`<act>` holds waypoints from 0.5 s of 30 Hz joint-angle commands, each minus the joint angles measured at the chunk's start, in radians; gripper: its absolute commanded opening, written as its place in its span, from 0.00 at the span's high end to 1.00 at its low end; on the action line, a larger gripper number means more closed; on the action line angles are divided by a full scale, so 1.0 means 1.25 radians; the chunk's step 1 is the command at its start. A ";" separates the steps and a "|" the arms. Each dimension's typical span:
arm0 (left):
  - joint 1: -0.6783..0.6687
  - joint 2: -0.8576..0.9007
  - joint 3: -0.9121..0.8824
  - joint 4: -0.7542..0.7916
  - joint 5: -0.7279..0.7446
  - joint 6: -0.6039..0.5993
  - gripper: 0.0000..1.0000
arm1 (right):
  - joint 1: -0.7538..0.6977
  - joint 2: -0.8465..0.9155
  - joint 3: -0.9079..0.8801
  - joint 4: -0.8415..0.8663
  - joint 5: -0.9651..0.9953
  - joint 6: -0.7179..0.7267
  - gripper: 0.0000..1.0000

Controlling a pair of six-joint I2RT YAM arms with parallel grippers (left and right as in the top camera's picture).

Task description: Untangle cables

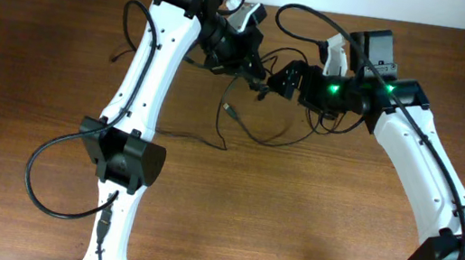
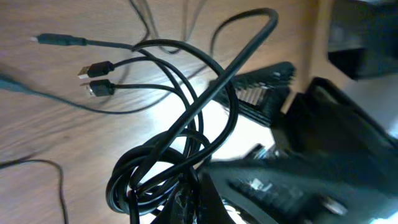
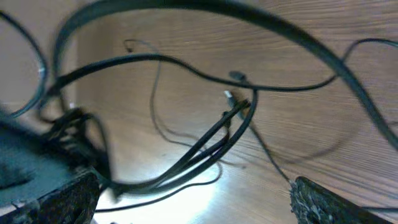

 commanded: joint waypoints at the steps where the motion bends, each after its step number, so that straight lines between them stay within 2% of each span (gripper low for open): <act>1: -0.003 0.000 0.014 -0.003 0.114 0.030 1.00 | 0.004 0.013 0.002 -0.009 0.045 0.001 0.01; 6: -0.002 0.000 0.014 -0.003 0.113 0.030 1.00 | 0.004 0.014 0.002 -0.013 0.068 0.001 0.01; 15: 0.004 0.000 0.014 -0.014 0.019 0.030 1.00 | 0.002 0.014 0.002 -0.163 0.417 0.034 0.01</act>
